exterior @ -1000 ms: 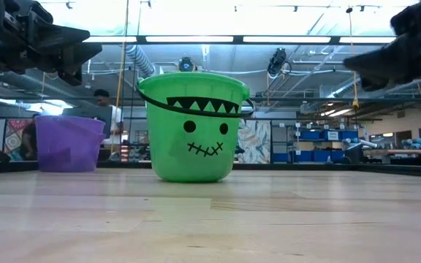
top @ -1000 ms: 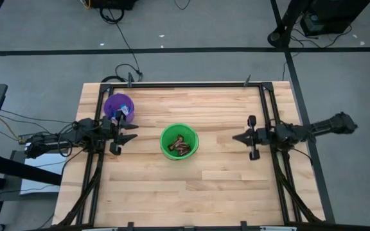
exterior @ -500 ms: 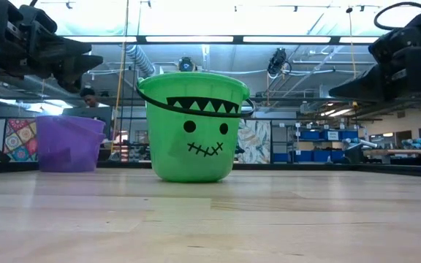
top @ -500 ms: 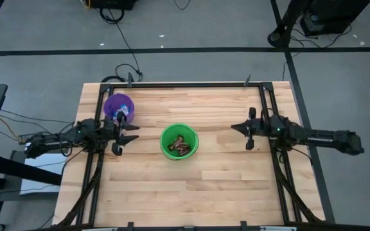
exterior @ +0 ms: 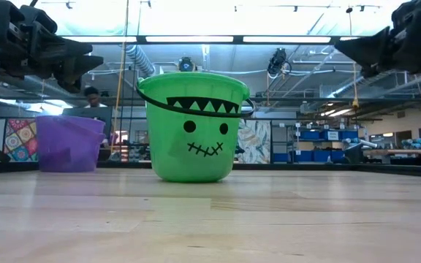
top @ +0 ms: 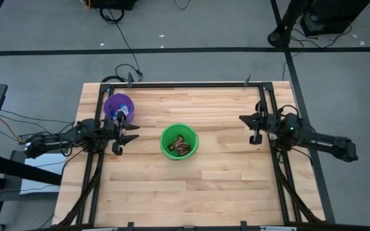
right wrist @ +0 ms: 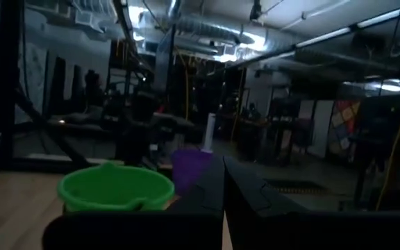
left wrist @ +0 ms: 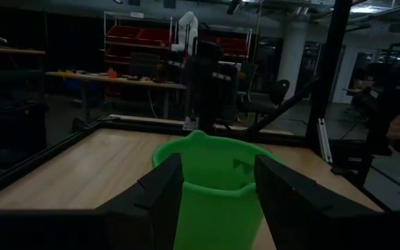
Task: Sort candy by brand, put in halloween buckets
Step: Return to Home Position
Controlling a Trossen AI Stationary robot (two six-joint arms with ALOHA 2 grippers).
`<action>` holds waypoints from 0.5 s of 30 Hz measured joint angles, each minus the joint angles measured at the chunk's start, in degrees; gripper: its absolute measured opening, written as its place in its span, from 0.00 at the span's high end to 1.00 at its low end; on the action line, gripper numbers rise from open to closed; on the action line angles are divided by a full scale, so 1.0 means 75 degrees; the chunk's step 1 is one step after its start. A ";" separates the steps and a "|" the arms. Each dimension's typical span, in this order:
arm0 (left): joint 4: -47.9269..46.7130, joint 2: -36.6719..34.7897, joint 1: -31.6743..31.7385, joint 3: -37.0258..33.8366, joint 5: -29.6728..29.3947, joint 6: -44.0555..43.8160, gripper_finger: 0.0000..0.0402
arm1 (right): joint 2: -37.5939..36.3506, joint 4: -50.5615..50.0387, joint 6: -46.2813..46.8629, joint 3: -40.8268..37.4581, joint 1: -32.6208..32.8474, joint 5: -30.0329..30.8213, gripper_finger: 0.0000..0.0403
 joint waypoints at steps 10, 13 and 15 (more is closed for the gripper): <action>-0.0081 -0.0001 0.0000 0.0000 -0.0011 -0.0003 0.55 | -0.0824 -0.2519 0.0521 0.0003 0.0052 0.0452 0.98; -0.0120 -0.0001 0.0000 -0.0003 -0.0017 0.0001 0.55 | -0.0682 -0.2647 0.0678 0.0006 0.0097 0.0750 0.97; -0.0217 -0.0003 0.0000 -0.0003 -0.0020 0.0003 0.55 | -0.0678 -0.2653 0.0664 0.0006 0.0144 0.0748 0.97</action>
